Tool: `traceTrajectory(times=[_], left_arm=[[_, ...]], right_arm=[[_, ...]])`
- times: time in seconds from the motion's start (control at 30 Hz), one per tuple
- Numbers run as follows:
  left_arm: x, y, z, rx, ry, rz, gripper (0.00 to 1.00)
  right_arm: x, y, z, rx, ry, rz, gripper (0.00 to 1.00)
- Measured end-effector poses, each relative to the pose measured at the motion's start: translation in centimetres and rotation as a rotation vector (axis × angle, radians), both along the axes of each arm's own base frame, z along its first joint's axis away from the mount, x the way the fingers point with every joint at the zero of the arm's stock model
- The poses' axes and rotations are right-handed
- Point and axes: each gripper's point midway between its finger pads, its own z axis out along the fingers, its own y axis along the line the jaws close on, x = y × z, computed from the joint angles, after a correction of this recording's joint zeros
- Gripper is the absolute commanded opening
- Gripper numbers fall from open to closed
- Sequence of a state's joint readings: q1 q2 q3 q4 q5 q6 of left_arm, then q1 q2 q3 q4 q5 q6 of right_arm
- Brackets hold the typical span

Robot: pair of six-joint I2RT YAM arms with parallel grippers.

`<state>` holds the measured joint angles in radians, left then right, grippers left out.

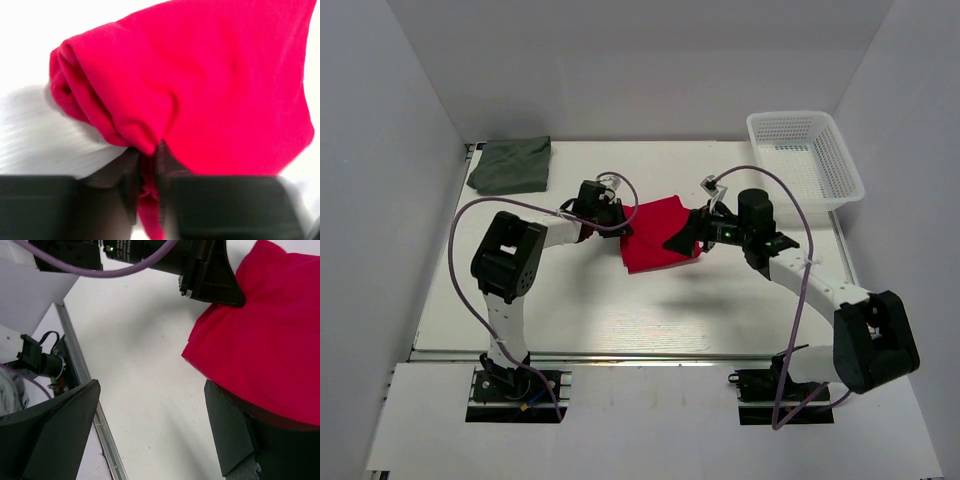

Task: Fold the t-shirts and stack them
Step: Fold the long partially folded tshirt into a neat square, then put the neatly folded tshirt into the corner of the board with the left arm

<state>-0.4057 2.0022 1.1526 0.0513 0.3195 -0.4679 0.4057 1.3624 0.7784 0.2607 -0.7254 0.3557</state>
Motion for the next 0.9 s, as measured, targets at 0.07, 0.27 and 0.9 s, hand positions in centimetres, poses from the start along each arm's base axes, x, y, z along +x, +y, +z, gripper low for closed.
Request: traceTrajectory(times=[0.07, 0.27, 0.9], left_arm=[[0.1, -0.4, -0.1, 0.025, -0.023, -0.005, 0.09], [0.8, -0.4, 0.2, 0.116, -0.068, -0.014, 0.00], [10.1, 13.1, 10.0, 0.793, -0.391, 0.071, 0.00]], right_arm=[[-0.2, -0.7, 0.4, -0.022, -0.027, -0.037, 0.90], [-1.1, -3.5, -0.1, -0.097, -0.067, -0.163, 0.90], [-1.1, -7.5, -3.2, -0.266, -0.035, -0.346, 0.90]])
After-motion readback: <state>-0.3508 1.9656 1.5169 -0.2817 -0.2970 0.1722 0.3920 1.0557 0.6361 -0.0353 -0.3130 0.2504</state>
